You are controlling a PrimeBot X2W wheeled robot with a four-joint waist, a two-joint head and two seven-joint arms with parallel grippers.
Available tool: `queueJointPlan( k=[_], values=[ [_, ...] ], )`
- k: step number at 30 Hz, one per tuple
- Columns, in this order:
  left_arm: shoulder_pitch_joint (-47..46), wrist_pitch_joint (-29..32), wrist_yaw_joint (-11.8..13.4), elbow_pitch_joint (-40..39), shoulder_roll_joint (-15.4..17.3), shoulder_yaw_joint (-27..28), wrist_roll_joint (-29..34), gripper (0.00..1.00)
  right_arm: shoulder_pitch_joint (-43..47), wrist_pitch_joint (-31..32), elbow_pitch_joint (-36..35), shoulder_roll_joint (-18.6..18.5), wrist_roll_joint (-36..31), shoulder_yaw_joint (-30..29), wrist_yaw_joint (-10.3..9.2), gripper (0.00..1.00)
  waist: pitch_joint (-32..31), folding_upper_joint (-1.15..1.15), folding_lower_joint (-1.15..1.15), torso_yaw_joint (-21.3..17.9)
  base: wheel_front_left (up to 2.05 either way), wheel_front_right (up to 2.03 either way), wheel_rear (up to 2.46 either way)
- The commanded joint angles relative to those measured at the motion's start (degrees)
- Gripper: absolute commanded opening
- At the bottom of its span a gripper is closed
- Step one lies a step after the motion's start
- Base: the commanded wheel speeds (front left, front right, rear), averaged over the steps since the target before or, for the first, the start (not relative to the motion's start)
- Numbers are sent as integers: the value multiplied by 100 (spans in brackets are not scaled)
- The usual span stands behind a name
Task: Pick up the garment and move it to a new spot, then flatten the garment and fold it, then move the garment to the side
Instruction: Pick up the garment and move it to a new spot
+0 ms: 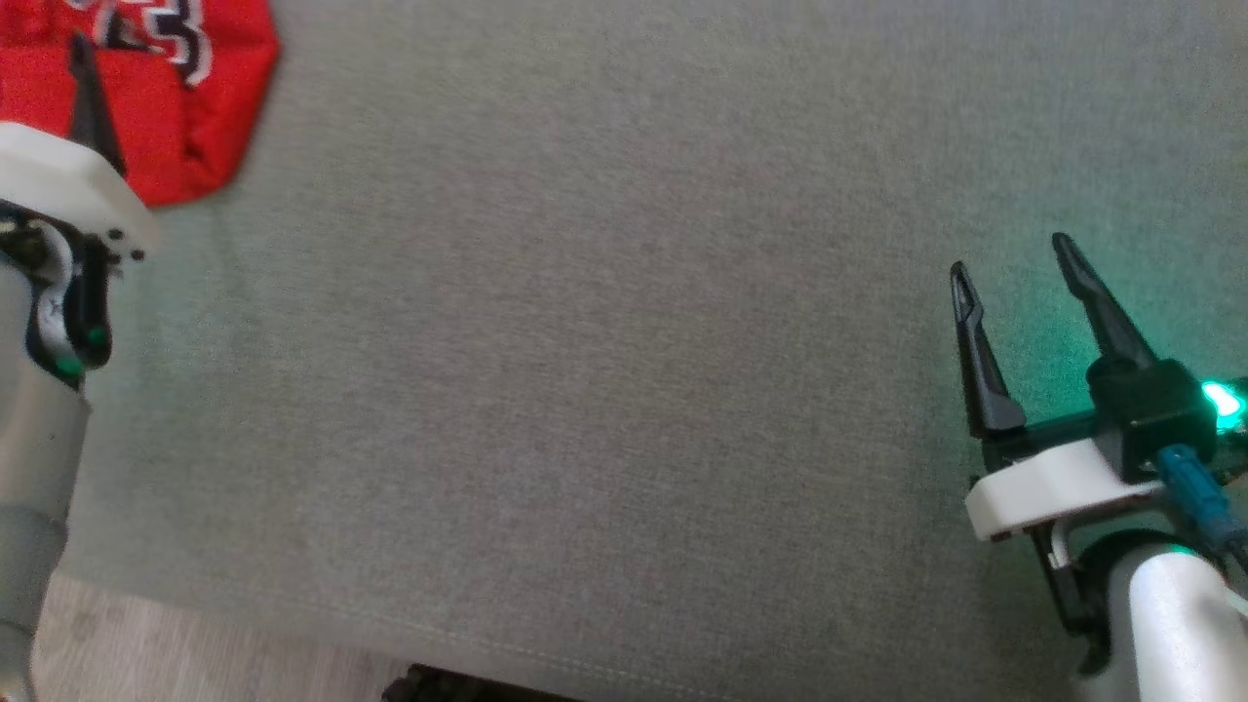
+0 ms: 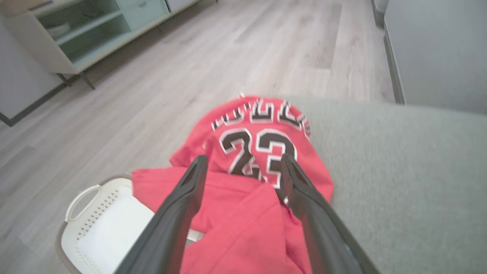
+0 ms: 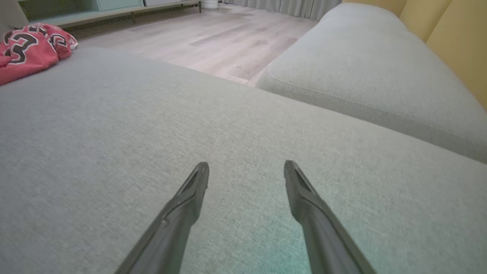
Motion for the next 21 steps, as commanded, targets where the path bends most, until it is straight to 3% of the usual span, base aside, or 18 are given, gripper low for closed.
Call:
queueJointPlan(
  k=[1, 11, 12, 13, 14, 15, 21],
  values=[
    [-321, 92, -94, 181, 268, 161, -35, 100, -86, 46, -301, -20, -54, 80, 42, 100, 452, 0, -2, -242, 0, 0, 0],
    [-648, 621, -488, 1360, -174, -82, -245, 100, -97, 43, -523, -20, -111, -137, 42, 100, 858, 0, -2, -223, 0, 0, 0],
    [-682, 654, -535, 1446, -197, -104, -255, 89, -105, 43, -528, -20, -109, -142, 42, 100, 870, 0, -2, -221, 0, 0, 0],
    [-714, 675, -572, 1531, -223, -103, -283, 49, -116, 41, -529, -20, -103, -147, 42, 100, 877, 0, -2, -219, 0, 0, 0],
    [-739, 694, -615, 1610, -245, -112, -300, 33, -127, 37, -524, -20, -95, -152, 42, 100, 875, 0, -2, -217, 0, 0, 0],
    [-762, 695, -655, 1679, -258, -127, -303, 0, -137, 31, -512, -20, -86, -157, 42, 100, 864, 0, -2, -214, 0, 0, 0],
    [-869, 422, -733, 1978, -191, -144, -253, 0, -235, -93, -385, -20, 39, -200, 42, 100, 619, 0, -2, -228, 0, 0, 0]
  ],
)
